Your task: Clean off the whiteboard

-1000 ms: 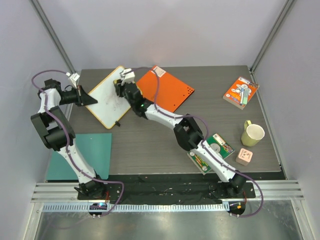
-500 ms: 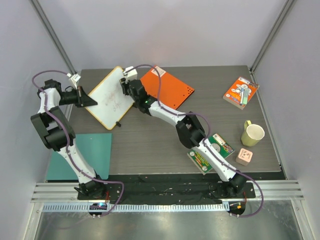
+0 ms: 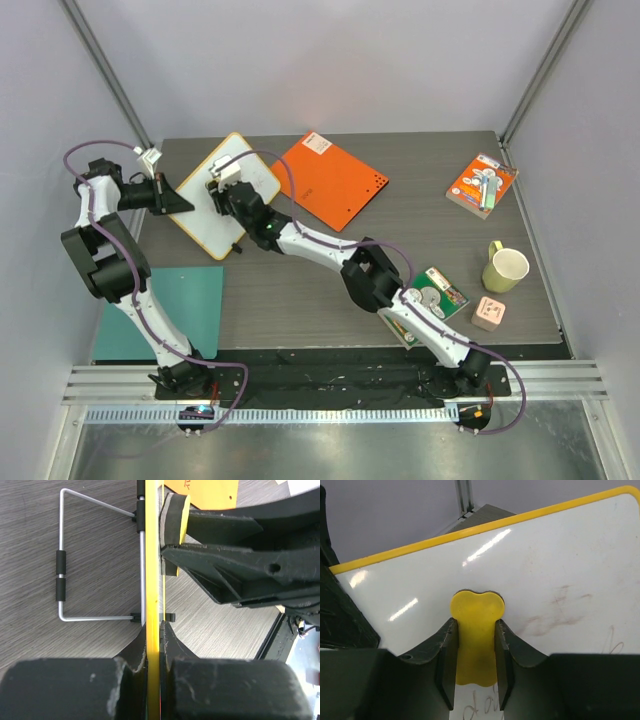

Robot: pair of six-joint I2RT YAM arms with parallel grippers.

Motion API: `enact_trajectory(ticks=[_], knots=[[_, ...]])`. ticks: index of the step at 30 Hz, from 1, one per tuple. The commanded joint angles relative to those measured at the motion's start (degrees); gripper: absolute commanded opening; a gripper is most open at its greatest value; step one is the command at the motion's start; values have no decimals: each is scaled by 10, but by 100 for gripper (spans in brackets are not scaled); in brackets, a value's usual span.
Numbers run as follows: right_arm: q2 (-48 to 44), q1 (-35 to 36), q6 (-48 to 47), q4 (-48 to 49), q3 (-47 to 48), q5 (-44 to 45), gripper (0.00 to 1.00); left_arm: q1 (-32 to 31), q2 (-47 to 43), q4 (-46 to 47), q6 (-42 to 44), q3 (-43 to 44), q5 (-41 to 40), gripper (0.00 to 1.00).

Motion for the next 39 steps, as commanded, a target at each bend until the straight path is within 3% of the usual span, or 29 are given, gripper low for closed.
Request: enact_trajectory(ticks=[1,4,13,18,23,28,39], knots=[[20,-51,114,-108,-2,20,1,-31,-4,-5,111,-11,-131,0],[14,-94,174,-121,-7,24,1,-31,-7,-5,111,-12,-134,0],[8,-136,323,-147,-47,-112,1,-31,-12,-10,106,-13,-126,0],[-4,-122,401,-143,-90,-139,1,-31,-16,-10,108,-15,-128,0],[-48,-76,451,-54,-203,-90,1,-31,-19,-7,101,-21,-117,0],[-45,-55,569,24,-261,-72,1,-31,-19,-6,93,-21,-105,0],[-9,-10,675,22,-222,-72,1,-31,-37,-6,99,-37,-114,0]])
